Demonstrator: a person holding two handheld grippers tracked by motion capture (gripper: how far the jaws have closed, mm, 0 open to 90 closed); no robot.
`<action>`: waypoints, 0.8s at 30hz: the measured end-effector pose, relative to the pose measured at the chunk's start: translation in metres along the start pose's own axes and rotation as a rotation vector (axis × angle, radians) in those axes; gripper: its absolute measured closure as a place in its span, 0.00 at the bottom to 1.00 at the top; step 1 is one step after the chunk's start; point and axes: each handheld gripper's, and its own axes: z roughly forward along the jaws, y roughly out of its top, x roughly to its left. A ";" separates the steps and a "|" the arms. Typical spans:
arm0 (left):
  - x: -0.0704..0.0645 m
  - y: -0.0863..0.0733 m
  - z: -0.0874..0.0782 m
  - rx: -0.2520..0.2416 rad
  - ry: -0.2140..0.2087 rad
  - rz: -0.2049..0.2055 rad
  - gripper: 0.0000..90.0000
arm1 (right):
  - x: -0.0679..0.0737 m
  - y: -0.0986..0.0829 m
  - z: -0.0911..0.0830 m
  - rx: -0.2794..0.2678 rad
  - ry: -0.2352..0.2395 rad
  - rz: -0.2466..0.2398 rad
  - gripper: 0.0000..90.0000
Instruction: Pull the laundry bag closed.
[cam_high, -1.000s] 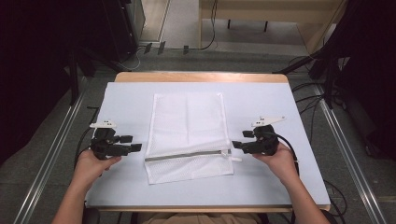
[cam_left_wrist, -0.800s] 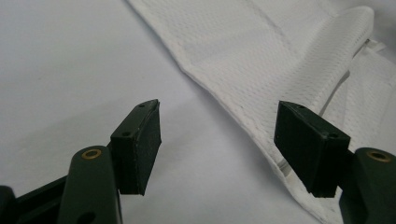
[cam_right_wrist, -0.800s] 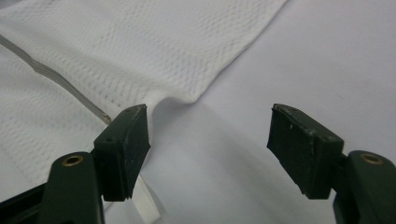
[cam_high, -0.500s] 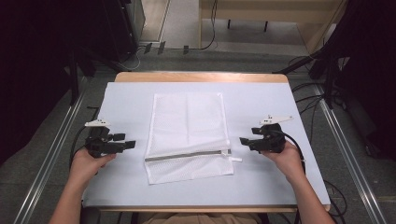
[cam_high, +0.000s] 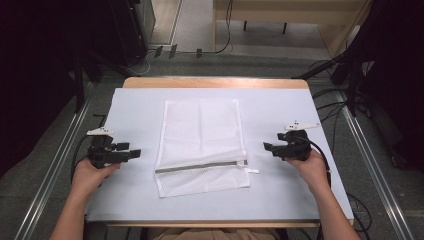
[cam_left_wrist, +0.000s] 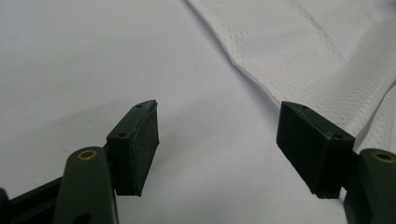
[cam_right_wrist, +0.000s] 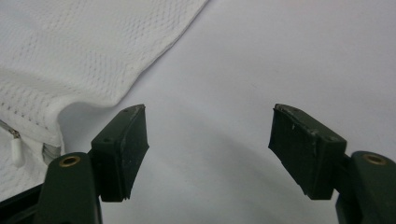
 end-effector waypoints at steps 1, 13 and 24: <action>0.000 0.000 0.001 0.001 0.001 -0.001 0.33 | 0.000 0.000 0.000 -0.002 -0.005 0.000 0.32; -0.001 0.000 0.005 0.013 0.017 -0.004 0.32 | 0.002 -0.002 0.004 0.030 0.024 -0.033 0.26; -0.002 -0.001 0.007 0.022 0.022 -0.005 0.31 | 0.002 -0.003 0.006 0.052 0.022 -0.035 0.26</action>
